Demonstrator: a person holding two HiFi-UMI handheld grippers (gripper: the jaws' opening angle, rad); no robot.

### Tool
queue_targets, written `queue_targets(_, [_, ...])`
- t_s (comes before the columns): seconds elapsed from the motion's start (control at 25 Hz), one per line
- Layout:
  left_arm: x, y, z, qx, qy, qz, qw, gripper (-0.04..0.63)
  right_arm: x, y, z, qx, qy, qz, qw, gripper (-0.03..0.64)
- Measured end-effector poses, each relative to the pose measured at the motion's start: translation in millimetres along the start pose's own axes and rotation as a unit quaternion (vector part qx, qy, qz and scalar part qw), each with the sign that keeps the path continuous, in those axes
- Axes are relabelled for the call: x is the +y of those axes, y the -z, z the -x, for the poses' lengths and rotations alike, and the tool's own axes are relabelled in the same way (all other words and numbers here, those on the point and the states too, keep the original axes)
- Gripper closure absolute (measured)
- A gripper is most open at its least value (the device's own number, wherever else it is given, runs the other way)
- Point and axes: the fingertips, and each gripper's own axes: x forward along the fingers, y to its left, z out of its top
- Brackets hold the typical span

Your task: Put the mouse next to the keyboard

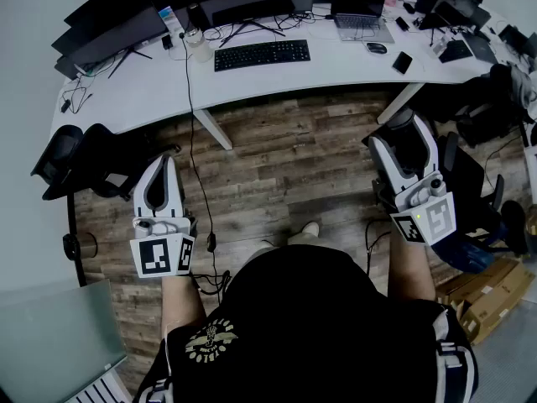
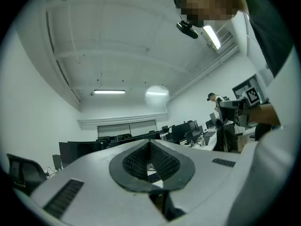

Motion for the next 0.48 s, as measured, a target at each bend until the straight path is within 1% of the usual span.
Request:
queue_targets(0.2, [16,-5,20,-0.011,-0.006,0.001,0.9999,0.594,25,0,3,0.008,-0.003,0.003,1.0,0.33])
queue_targets(0.36, [25,-7,32,-0.02,0.0,0.002,0.9998,0.594,40,-7,10,0.004,0.007,0.003,1.0,0.33])
queue_targets(0.48, [28,-2,37,-0.025,0.011,0.009,0.9996,0.594,52,-15,17,0.001,0.019,0.014,1.0,0.33])
